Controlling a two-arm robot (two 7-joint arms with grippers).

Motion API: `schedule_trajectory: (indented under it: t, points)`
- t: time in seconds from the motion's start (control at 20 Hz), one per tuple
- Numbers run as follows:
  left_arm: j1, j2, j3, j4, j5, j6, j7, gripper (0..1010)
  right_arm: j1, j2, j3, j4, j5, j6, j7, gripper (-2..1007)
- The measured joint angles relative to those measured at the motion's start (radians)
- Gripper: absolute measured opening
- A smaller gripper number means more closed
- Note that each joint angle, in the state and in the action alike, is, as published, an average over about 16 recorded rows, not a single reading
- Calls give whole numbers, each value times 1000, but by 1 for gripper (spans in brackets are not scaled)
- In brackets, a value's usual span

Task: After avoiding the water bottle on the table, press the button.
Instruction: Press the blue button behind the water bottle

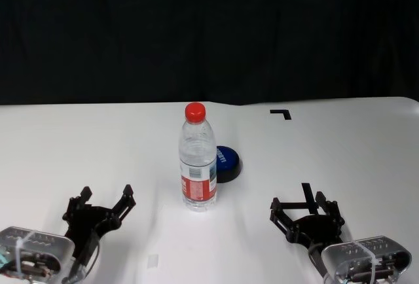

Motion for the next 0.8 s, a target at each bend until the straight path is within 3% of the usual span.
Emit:
schedule_trajectory:
  t: [0.8]
  points:
    - [0, 0, 0, 0, 0, 0, 0, 1009, 0, 0, 0, 0, 0, 0, 0, 1003]
